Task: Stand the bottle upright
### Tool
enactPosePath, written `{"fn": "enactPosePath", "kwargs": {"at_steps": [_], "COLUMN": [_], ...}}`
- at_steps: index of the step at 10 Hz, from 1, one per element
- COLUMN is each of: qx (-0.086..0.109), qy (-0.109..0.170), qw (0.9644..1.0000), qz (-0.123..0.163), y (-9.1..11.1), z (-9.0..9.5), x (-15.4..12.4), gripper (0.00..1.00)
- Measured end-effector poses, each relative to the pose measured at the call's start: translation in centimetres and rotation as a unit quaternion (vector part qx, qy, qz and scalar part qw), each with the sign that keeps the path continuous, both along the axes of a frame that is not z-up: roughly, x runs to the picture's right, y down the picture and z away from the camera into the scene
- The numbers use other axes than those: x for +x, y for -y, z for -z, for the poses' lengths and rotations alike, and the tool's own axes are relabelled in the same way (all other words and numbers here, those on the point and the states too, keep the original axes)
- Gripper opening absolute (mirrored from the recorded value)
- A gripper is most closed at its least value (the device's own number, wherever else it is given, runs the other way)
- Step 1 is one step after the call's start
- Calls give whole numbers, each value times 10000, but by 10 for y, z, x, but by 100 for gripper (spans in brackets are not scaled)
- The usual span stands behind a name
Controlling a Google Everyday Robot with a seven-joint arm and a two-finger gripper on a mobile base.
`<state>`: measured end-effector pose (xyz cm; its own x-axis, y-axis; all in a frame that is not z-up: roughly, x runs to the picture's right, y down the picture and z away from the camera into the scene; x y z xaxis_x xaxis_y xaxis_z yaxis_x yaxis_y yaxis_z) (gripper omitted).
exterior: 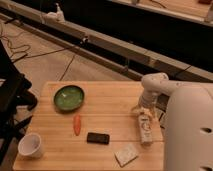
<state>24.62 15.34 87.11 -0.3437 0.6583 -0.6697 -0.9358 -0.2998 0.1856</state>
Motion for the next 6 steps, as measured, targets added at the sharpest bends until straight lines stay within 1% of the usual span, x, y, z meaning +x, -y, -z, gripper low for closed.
{"fn": "enactPosePath", "kwargs": {"at_steps": [3, 6], "qx": [57, -12], "qy": [154, 243], "qw": [9997, 9994], "qz": [-194, -239], "y": [2, -5], "z": [4, 4], "x": [-2, -1], "gripper": [80, 80]}}
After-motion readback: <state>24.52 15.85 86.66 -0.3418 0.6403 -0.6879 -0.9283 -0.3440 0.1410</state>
